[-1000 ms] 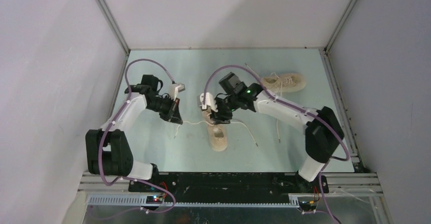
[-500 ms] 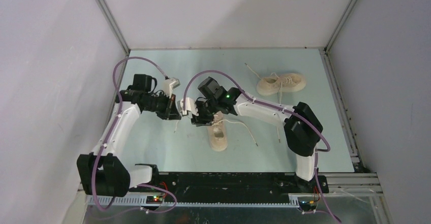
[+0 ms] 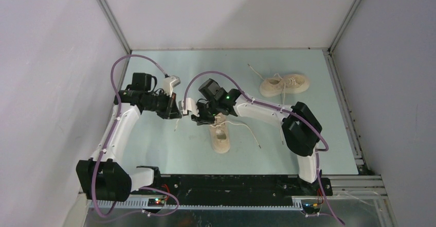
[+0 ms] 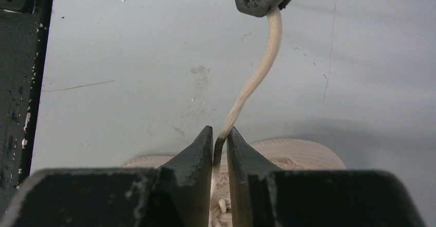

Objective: Tie the shoes
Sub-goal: Wrap the shoelace around the shoelace.

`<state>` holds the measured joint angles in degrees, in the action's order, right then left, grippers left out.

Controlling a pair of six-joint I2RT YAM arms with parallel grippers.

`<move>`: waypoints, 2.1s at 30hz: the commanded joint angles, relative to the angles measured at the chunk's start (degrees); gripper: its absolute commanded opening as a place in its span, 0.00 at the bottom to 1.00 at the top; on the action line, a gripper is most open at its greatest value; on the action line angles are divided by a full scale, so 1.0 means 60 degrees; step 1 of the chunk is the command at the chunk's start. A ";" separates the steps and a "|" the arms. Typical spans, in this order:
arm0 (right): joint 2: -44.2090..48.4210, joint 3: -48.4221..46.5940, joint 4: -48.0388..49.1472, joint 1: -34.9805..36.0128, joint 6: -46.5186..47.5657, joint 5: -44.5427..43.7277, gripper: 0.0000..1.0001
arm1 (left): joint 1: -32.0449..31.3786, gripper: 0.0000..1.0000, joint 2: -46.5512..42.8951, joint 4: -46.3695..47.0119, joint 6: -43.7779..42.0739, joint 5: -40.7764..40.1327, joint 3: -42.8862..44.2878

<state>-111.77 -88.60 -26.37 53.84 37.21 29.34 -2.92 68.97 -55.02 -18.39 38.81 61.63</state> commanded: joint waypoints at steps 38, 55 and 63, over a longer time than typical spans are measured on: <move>0.0589 0.0327 0.1756 -0.1851 -0.6876 0.0899 0.00 | -0.2355 0.03 0.1612 1.0906 0.5184 0.0866 -0.3648; 0.1342 0.1198 0.1656 -0.2457 -0.7991 0.0303 0.14 | -0.2708 0.00 0.1679 1.0710 0.5589 0.0940 -0.3963; 0.1216 0.1201 0.1633 -0.2648 -0.7973 0.0604 0.18 | -0.2764 0.00 0.1633 1.0044 0.5203 0.0662 -0.3891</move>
<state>-106.61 -81.30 -18.06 38.28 -10.13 31.20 -18.90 79.50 6.66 15.09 43.53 37.43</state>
